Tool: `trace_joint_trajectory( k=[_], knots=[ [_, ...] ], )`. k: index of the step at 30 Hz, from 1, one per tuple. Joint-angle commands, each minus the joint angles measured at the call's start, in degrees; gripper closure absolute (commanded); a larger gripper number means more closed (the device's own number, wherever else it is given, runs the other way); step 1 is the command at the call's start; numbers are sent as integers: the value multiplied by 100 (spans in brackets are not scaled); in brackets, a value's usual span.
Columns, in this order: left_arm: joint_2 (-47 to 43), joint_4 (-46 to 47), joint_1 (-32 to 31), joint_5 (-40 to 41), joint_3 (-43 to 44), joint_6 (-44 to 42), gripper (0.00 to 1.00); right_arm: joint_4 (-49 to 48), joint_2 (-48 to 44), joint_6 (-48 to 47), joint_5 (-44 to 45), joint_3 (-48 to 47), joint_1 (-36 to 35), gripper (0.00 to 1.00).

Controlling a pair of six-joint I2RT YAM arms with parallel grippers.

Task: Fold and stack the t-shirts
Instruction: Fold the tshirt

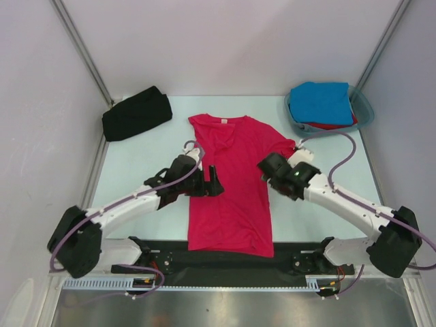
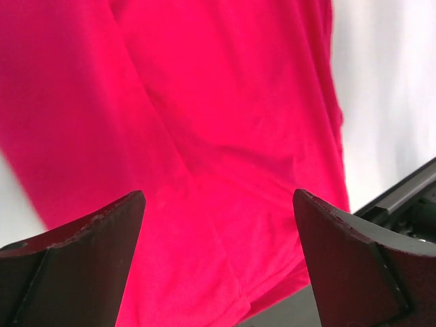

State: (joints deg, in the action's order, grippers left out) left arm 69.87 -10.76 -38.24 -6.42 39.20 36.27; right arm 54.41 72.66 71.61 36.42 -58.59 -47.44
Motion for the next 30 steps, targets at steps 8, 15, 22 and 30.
trace_joint_trajectory(
  k=[8,15,22,30],
  knots=[
    [1617,945,-8,-343,387,-94,4,-2962,1124,-2749,-2050,-135,2430,17],
    [2408,550,9,-44,843,-199,4,-3516,2171,-2968,-2807,-671,2907,19],
    [2761,-610,80,492,967,-322,3,-3149,2314,-3197,-2685,-1234,2767,17],
    [2418,-1068,115,826,80,-77,3,-2788,2138,-3294,-2535,-1287,2521,15]
  ],
)
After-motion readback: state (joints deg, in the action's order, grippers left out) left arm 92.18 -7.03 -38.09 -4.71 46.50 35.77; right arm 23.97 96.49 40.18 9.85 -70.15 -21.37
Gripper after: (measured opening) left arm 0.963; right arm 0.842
